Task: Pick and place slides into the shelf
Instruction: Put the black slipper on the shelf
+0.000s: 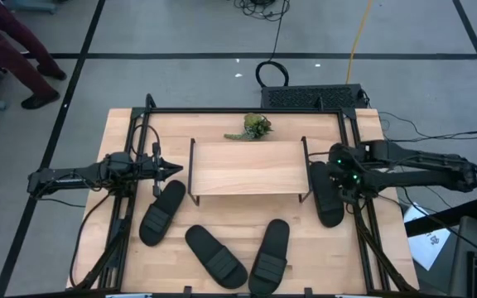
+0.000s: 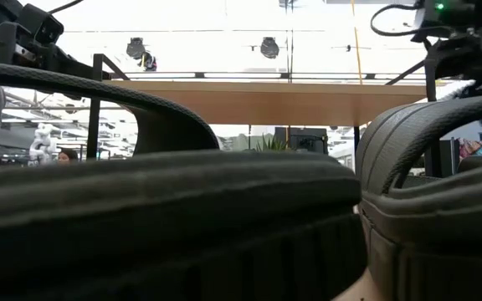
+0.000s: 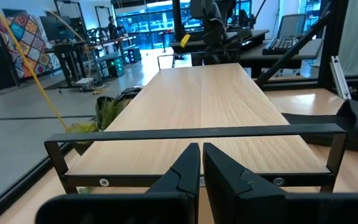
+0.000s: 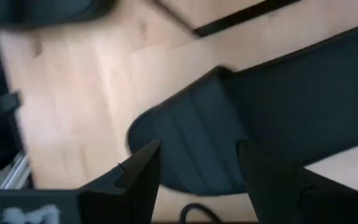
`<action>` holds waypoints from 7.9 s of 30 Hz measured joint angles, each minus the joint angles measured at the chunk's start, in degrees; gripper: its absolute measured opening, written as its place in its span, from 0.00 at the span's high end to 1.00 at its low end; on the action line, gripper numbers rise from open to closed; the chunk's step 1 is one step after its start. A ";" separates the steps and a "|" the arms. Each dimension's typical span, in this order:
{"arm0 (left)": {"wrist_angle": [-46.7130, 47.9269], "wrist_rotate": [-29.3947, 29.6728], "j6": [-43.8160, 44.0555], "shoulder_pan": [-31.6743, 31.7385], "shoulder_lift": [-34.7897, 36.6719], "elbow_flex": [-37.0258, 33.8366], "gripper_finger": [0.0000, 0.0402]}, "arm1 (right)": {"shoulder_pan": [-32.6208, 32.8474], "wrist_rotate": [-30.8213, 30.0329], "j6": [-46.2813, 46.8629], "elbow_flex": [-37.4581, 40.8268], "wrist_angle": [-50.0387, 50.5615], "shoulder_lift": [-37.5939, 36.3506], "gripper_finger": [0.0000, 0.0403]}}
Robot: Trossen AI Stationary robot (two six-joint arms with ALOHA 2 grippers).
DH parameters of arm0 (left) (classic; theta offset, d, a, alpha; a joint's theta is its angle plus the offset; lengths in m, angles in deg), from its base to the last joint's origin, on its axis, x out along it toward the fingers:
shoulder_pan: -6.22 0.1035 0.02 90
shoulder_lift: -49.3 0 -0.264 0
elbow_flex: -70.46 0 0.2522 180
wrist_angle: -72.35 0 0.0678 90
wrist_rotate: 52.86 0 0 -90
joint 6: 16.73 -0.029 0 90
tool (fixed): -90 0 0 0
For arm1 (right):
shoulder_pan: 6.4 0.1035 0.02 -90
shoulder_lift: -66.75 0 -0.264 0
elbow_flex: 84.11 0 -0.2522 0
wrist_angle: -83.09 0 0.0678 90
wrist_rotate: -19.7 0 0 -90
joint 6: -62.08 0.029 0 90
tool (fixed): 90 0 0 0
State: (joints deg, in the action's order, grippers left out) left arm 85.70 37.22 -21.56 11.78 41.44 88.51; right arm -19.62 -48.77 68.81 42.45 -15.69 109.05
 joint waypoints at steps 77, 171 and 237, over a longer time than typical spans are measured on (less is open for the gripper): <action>2.34 -3.61 1.32 0.01 0.00 0.00 0.94 | 5.49 1.67 7.68 -16.94 13.21 4.66 1.00; 2.37 -3.54 2.11 0.02 -0.01 0.00 0.94 | -9.52 6.90 -29.70 -61.55 21.85 55.32 0.88; 2.29 -2.91 -0.62 0.02 -0.02 0.00 0.94 | 58.48 -53.05 25.39 -0.80 -49.94 17.09 1.00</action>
State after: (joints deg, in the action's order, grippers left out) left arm 87.98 34.31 -22.18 11.80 41.42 88.51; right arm 38.86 -101.81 94.21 41.66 -65.63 126.13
